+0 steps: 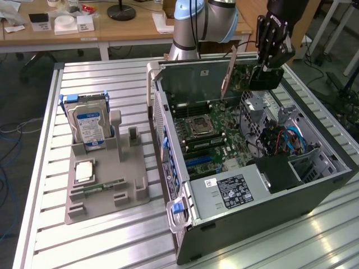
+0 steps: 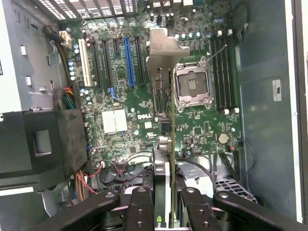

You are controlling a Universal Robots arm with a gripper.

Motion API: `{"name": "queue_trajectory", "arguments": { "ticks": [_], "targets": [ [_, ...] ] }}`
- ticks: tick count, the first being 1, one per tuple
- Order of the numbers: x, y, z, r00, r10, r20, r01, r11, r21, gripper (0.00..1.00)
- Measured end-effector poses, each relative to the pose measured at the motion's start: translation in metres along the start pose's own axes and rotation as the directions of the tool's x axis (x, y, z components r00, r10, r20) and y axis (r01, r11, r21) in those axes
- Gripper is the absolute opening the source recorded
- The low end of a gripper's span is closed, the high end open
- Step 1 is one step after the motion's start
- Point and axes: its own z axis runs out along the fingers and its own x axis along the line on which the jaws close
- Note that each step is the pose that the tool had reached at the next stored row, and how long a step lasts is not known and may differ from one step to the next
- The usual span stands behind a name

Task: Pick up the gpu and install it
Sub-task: 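Insert the gpu into the slot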

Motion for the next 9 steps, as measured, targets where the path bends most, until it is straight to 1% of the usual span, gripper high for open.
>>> {"name": "queue_trajectory", "arguments": {
  "ticks": [1, 4, 5, 9],
  "targets": [
    [0.0002, 0.0009, 0.0000, 1.0000, -0.001, 0.0020, 0.001, 1.0000, 0.0042, 0.27],
    [0.0006, 0.0016, 0.0000, 0.9999, -0.011, 0.0046, 0.011, 0.9999, 0.0109, 0.27],
    [0.0007, 0.0016, 0.0000, 0.9999, -0.015, 0.0055, 0.015, 0.9998, 0.0118, 0.27],
    [0.0007, 0.0017, 0.0000, 0.9999, -0.016, 0.0055, 0.016, 0.9998, 0.0119, 0.27]
  ]
}}
